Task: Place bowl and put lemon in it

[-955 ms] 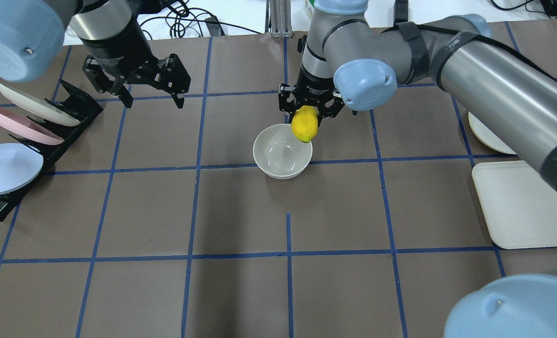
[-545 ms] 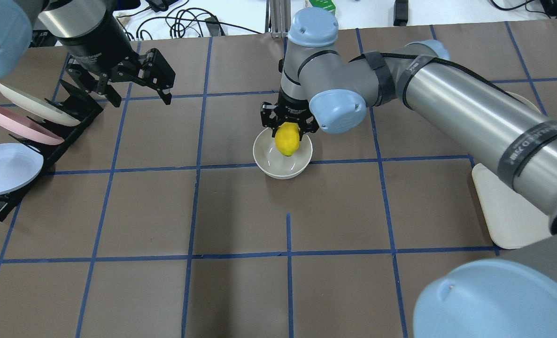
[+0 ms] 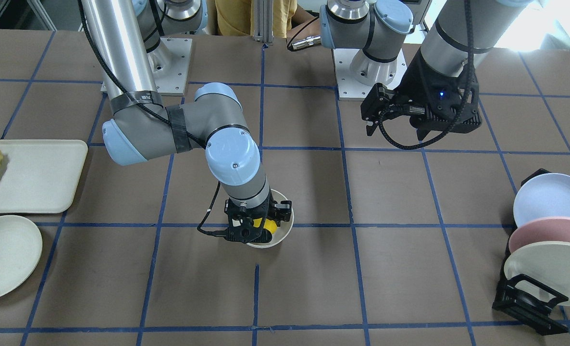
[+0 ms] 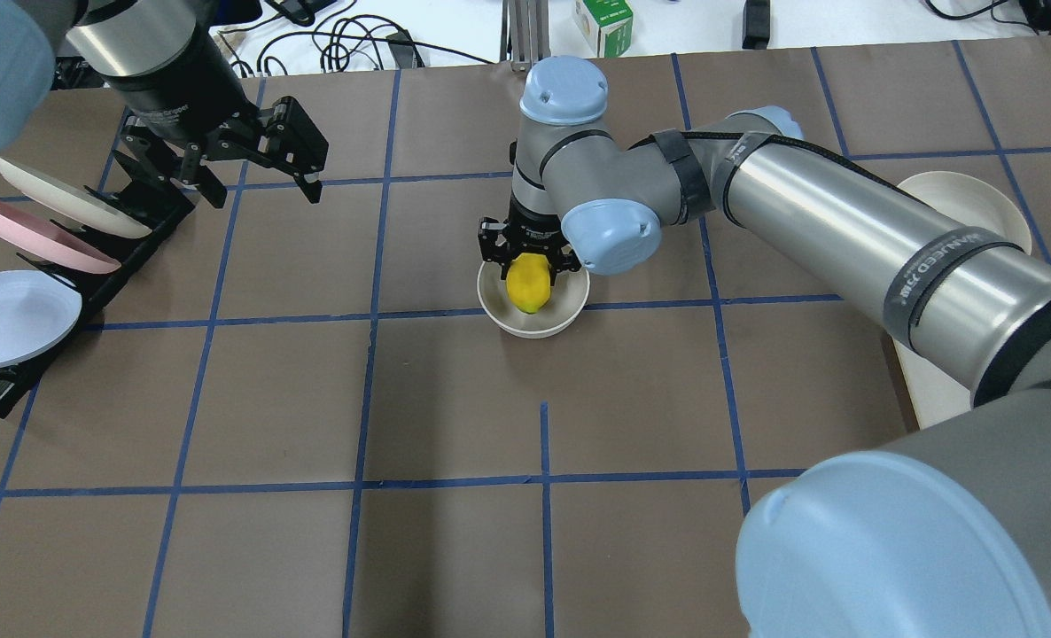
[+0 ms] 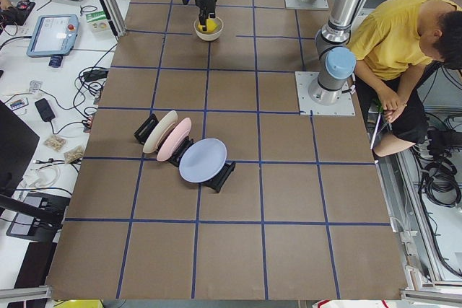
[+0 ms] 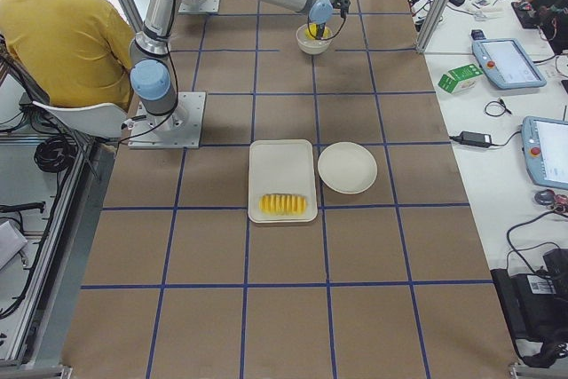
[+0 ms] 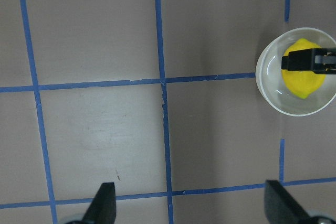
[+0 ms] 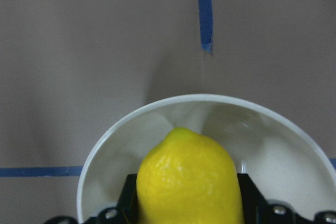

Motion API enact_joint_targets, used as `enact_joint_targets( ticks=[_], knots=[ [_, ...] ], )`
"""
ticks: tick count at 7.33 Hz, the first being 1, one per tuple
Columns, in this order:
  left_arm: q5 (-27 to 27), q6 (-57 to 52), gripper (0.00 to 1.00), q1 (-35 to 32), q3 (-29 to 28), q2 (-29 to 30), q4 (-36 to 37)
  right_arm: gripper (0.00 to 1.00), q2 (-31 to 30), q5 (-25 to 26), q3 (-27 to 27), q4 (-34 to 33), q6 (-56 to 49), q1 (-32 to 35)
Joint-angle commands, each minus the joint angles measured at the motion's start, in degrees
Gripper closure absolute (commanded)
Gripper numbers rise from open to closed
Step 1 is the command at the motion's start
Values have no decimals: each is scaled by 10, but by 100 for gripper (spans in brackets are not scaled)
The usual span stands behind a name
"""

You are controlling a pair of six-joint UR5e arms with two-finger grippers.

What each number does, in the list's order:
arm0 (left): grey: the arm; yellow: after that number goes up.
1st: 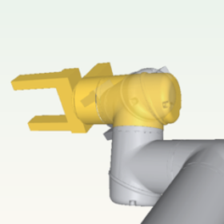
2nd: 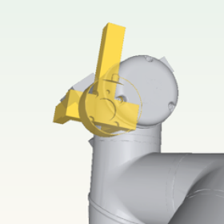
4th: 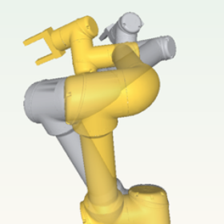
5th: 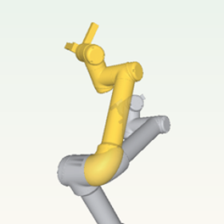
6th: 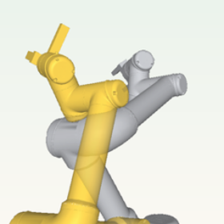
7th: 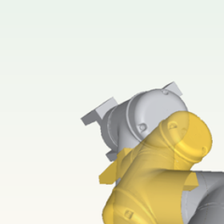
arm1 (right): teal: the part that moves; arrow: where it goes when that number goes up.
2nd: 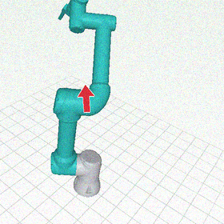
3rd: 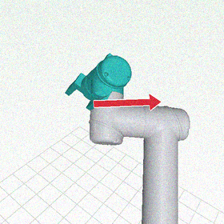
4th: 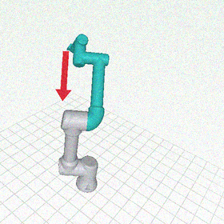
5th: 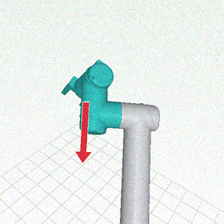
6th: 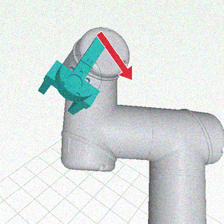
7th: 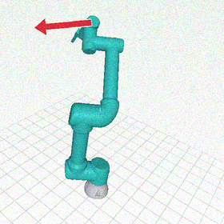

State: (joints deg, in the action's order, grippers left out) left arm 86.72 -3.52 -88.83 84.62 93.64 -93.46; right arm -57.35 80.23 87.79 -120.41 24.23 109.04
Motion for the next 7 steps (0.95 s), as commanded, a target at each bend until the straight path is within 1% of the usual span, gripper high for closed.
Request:
enact_joint_targets(
  ticks=[1,2,3,4,5,6,7],
  knots=[
    [0,0,0,0,0,0,-1,70,12,7,0,1,-4,0],
    [0,0,0,0,0,0,-1,27,9,8,0,6,-5,0],
    [-1,0,0,0,0,0,-1,21,0,9,1,9,-5,1],
    [-1,0,0,1,1,0,-4,0,-15,9,0,25,-5,0],
    [-1,0,0,1,1,0,-3,0,-30,11,-1,52,-4,-1],
    [-1,0,0,1,1,0,-3,0,-54,23,-9,82,-6,-9],
    [-1,0,0,0,1,0,-4,0,-88,62,-17,122,-8,-22]
  ],
)
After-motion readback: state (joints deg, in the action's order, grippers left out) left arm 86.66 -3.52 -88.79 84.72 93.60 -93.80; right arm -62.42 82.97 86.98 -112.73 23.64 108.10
